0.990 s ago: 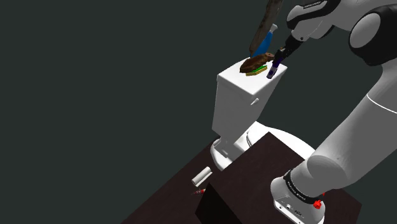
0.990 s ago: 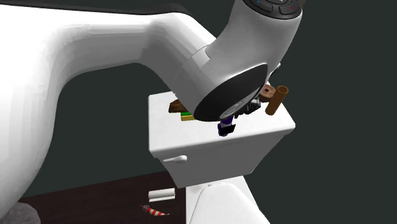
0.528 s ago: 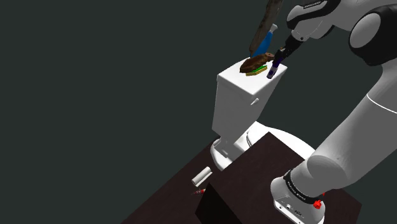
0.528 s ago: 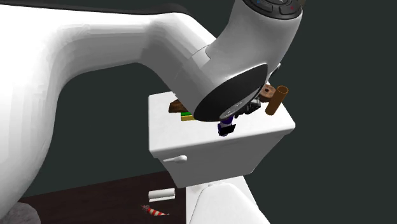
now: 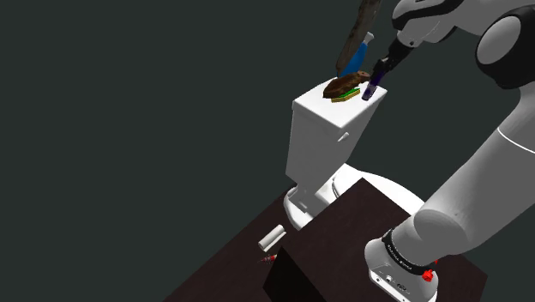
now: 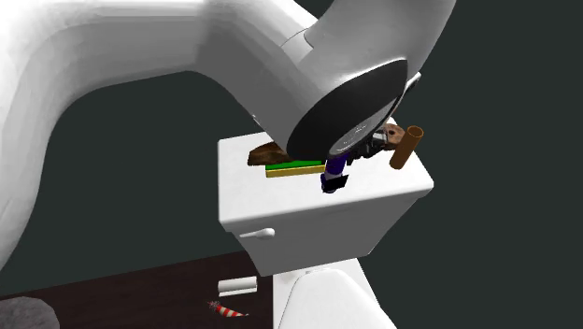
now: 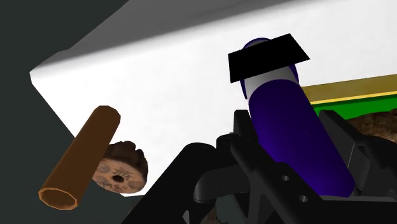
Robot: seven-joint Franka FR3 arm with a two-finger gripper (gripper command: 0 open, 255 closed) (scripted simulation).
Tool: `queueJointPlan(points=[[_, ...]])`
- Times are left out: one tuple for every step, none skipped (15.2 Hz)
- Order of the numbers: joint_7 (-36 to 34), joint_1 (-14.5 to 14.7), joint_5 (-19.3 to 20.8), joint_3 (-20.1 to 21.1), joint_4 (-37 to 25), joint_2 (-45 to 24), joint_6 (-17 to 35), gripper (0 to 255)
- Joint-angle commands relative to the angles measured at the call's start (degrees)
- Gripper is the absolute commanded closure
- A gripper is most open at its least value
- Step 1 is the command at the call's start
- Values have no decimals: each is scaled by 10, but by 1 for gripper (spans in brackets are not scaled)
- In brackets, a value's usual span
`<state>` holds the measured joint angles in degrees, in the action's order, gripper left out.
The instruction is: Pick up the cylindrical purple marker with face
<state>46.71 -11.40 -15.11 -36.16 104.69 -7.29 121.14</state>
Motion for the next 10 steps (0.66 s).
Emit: queueJointPlan(points=[[-5,0,4,-1,-14,3,-15,255],[-7,0,6,-1,-20,4,-22,255],[-9,0,8,-1,-26,5,-30,255],[-10,0,9,-2,-33,7,-37,255],[-12,0,11,-2,-39,7,-44,255],[-14,0,12,-2,-46,8,-51,255],[-15,0,13,-3,-53,9,-59,255],[-17,0,14,-3,-60,9,-66,255],[-17,0,14,-3,-61,10,-67,255],[-17,0,14,-3,-61,9,-67,255]])
